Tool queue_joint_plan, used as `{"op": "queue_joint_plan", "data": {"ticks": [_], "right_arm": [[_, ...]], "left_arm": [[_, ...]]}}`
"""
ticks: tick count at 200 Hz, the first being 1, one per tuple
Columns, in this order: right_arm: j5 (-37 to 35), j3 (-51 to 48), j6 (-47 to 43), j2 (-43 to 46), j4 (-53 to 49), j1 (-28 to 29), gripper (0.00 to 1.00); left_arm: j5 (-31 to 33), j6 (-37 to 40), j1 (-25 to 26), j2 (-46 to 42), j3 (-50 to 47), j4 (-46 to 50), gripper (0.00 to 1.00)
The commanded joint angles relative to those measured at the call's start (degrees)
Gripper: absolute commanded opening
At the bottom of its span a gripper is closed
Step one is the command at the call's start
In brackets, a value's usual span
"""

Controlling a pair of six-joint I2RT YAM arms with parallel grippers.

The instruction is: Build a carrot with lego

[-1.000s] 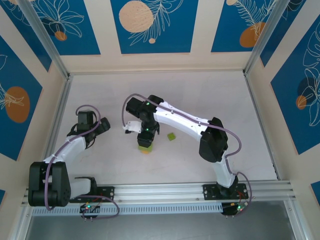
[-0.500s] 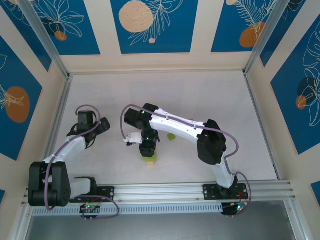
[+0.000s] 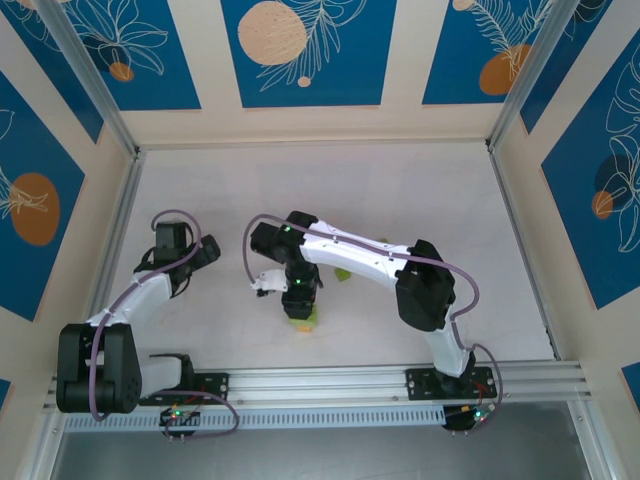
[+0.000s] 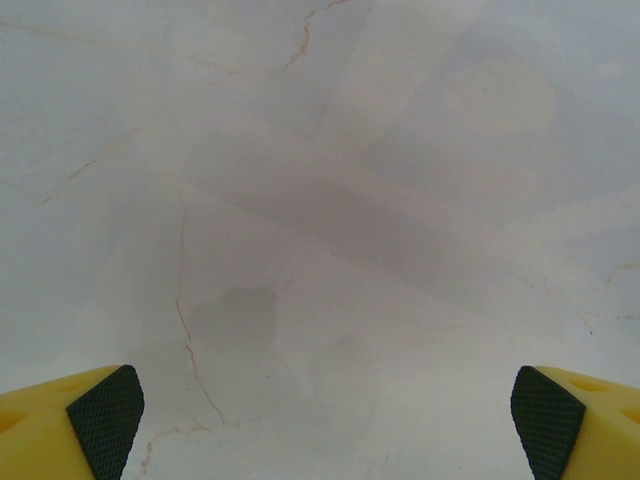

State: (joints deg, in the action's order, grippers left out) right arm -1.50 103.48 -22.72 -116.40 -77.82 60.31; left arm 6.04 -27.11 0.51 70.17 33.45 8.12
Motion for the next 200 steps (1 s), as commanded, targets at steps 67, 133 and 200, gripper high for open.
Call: {"op": "queue_joint_plan", "data": {"ticks": [67, 133, 200], "right_arm": [[-0.54, -0.17, 0.11, 5.53, 1.84, -0.13, 0.7], [-12.6, 2.0, 9.98, 15.77, 12.8, -4.75, 0.74], [-11.43, -11.47, 30.99, 23.64, 17.94, -24.83, 0.73]], "left_arm": [[-0.98, -0.4, -0.91, -2.18, -0.67, -0.56, 0.97], [-13.6, 2.5, -0.05, -7.66, -3.67, -7.47, 0.97], [-25.45, 13.18, 16.42, -24.22, -12.05, -14.53, 0.99]]}}
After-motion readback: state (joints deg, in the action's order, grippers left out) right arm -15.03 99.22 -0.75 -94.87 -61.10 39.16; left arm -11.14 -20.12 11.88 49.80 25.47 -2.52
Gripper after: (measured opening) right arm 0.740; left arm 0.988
